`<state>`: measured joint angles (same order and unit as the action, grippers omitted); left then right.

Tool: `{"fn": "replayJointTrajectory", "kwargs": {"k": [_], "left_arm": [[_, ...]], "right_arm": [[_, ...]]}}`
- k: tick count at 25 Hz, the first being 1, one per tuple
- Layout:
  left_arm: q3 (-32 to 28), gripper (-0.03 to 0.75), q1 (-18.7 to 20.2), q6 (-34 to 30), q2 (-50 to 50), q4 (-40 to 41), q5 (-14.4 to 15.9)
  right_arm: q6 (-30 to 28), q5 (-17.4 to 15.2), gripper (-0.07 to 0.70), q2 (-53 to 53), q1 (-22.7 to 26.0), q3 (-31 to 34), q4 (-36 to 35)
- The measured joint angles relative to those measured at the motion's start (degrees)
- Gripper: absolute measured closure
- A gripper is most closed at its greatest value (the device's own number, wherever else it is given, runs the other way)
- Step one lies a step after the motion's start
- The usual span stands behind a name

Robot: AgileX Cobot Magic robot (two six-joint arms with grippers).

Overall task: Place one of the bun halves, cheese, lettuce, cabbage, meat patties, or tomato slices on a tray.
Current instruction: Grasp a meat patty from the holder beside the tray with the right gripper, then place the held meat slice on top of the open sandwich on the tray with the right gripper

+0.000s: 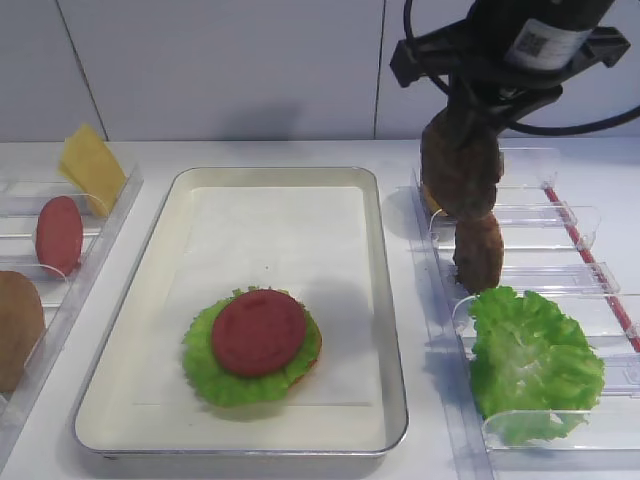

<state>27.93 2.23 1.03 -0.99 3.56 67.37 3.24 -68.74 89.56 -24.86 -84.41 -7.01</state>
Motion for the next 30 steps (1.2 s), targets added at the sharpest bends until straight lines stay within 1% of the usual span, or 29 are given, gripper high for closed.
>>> {"fn": "replayJointTrajectory", "kwargs": {"k": [10, 14, 16, 20, 22, 26, 30], "left_arm": [[0.00, 0.243, 0.00, 0.00, 0.00, 0.00, 0.00], [0.00, 0.243, 0.00, 0.00, 0.00, 0.00, 0.00], [0.00, 0.243, 0.00, 0.00, 0.00, 0.00, 0.00], [0.00, 0.243, 0.00, 0.00, 0.00, 0.00, 0.00], [0.00, 0.243, 0.00, 0.00, 0.00, 0.02, 0.00], [0.00, 0.243, 0.00, 0.00, 0.00, 0.02, 0.00], [0.00, 0.243, 0.00, 0.00, 0.00, 0.12, 0.00]], "right_arm": [[-3.24, -1.30, 0.486, -4.10, 0.00, 0.00, -6.44], [-8.81, -1.58, 0.486, -5.56, 0.00, 2.03, -10.68], [-9.93, -1.16, 0.487, -6.97, 0.00, 4.49, -12.26], [-10.99, 2.23, 0.487, -11.13, 0.00, 10.98, -13.85], [-12.48, 4.15, 0.487, -13.44, 0.00, 14.79, -15.53], [-16.89, 7.39, 0.488, -17.06, 0.00, 20.27, -22.22], [-24.42, 9.73, 0.488, -17.92, 0.00, 24.92, -31.59]]}}
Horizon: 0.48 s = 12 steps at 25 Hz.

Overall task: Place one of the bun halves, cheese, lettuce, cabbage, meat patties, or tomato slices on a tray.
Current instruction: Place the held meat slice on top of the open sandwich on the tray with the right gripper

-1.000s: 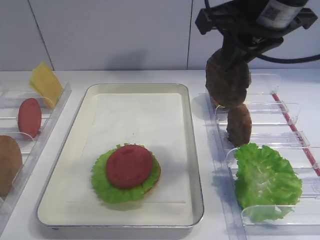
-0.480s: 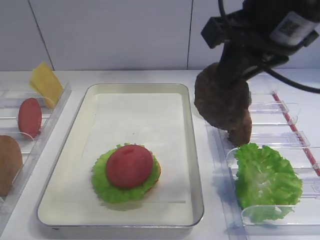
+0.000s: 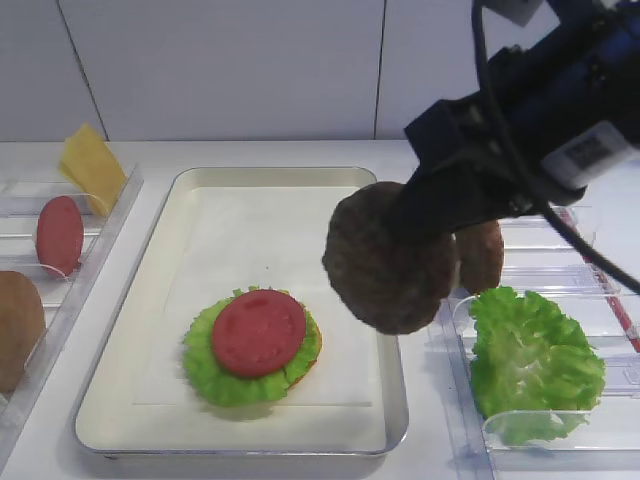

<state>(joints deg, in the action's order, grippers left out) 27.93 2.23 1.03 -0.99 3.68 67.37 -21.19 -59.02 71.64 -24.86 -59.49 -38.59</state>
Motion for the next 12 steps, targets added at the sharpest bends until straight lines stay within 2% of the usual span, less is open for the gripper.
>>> {"fn": "replayJointTrajectory", "kwargs": {"k": [6, 12], "left_arm": [[0.00, 0.243, 0.00, 0.00, 0.00, 0.00, 0.00], [0.00, 0.243, 0.00, 0.00, 0.00, 0.00, 0.00]], "right_arm": [[-13.86, 2.25, 0.488, 0.00, 0.00, 6.75, -15.71], [-19.91, 3.27, 0.488, 1.98, 0.00, 8.04, -22.49]]}}
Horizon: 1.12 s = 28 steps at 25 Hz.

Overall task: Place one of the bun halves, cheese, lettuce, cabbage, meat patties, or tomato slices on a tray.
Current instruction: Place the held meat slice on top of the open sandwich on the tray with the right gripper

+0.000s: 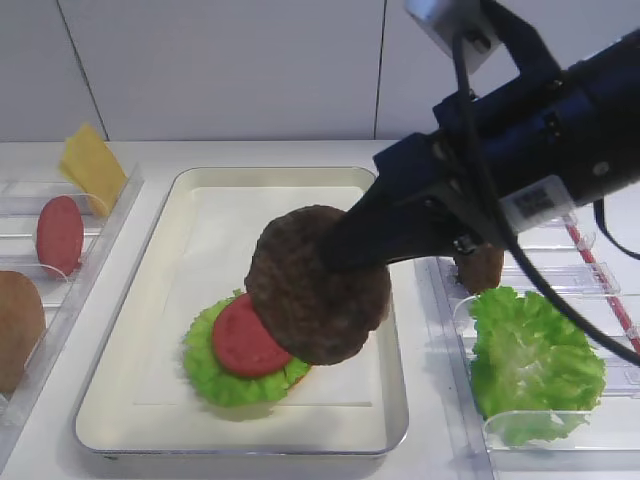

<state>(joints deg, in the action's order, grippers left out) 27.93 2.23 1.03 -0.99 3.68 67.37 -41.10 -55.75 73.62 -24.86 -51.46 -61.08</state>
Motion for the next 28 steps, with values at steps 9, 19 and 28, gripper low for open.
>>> {"fn": "replayJointTrajectory", "kwargs": {"k": [9, 19, 28], "left_arm": [[0.00, 0.243, 0.00, 0.00, 0.00, 0.00, 0.00], [0.00, 0.243, 0.00, 0.00, 0.00, 0.00, 0.00], [0.00, 0.243, 0.00, 0.00, 0.00, 0.00, 0.00]], "right_arm": [[-10.83, -8.39, 0.488, 11.82, 5.58, 0.13, -13.36], [-17.85, -10.86, 0.488, 23.02, 8.98, 0.13, -25.13], [-19.18, -10.35, 0.488, 28.72, 7.25, 0.13, -31.99]]}}
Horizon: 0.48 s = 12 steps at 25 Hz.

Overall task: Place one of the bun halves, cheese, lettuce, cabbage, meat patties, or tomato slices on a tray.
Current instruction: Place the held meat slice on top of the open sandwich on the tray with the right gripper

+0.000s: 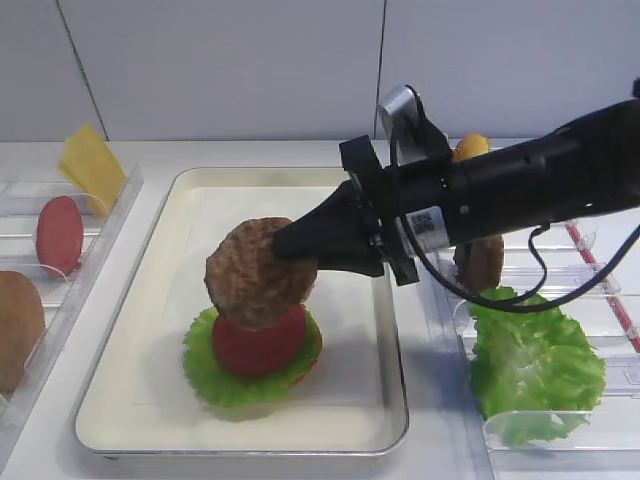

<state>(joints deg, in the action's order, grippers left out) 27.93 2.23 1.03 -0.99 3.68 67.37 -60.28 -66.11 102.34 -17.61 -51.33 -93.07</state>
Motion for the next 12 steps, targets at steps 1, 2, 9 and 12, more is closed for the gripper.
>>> {"fn": "replayJointTrajectory", "kwargs": {"k": [1, 2, 9, 12], "left_arm": [[0.00, 0.243, 0.00, 0.00, 0.00, 0.00, 0.00], [0.00, 0.243, 0.00, 0.00, 0.00, 0.00, 0.00], [0.00, 0.243, 0.00, 0.00, 0.00, 0.00, 0.00], [0.00, 0.243, 0.00, 0.00, 0.00, 0.00, 0.00]], "right_arm": [[-0.56, -0.10, 0.488, 0.64, -0.23, -0.10, -1.03], [-0.95, -0.10, 0.488, 1.19, -0.49, -0.10, -1.86], [-1.20, 0.14, 0.488, 4.65, -0.61, -0.30, -3.62], [-1.20, 0.14, 0.488, 5.82, -0.89, -0.33, -3.96]]}}
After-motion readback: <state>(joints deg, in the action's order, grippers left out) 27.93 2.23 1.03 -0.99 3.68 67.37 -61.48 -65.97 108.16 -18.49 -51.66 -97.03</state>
